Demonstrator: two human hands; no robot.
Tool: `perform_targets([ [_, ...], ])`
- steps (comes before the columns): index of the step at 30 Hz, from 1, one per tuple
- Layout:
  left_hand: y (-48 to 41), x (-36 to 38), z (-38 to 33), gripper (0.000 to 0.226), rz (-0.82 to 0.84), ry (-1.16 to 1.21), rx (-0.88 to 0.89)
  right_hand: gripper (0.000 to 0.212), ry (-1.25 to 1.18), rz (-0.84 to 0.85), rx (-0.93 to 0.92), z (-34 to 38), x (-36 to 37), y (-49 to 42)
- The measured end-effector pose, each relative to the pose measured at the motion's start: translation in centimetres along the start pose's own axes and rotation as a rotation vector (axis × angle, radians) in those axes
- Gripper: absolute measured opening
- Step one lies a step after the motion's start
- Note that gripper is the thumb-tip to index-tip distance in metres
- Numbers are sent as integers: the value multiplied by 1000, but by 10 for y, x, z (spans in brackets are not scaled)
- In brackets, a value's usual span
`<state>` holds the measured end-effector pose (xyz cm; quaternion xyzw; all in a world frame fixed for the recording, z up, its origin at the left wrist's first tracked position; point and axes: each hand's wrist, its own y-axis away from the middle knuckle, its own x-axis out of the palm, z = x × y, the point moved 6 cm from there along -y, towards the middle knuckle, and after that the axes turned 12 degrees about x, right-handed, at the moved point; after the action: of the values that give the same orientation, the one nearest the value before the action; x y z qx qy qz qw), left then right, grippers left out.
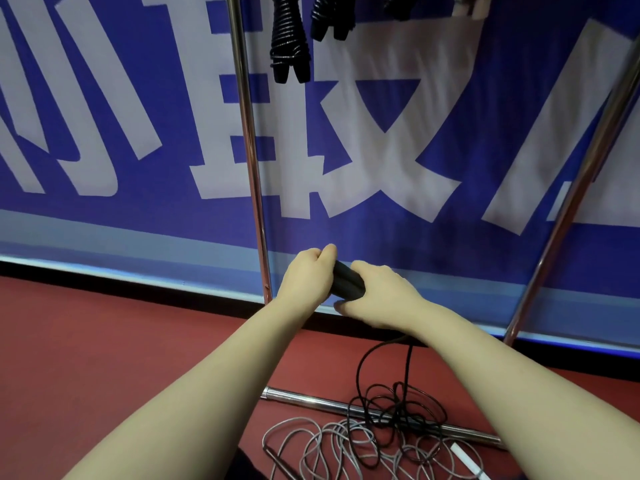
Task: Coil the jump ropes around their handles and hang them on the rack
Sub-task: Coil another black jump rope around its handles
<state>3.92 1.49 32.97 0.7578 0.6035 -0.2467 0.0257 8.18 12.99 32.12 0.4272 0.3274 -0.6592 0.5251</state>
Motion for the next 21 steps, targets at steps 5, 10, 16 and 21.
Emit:
perform_targets([
  [5,7,-2,-9,62,54,294,-76,18,-145,-42,-15,0,-10,-2],
  [10,6,10,4,46,159,568,-203,37,-640,-28,51,-3,-33,-3],
  [16,31,37,17,45,678,98,-12,39,-1146,96,-13,4,-53,3],
  [21,47,66,-1,27,849,98,65,46,-1358,172,-110,17,-61,9],
])
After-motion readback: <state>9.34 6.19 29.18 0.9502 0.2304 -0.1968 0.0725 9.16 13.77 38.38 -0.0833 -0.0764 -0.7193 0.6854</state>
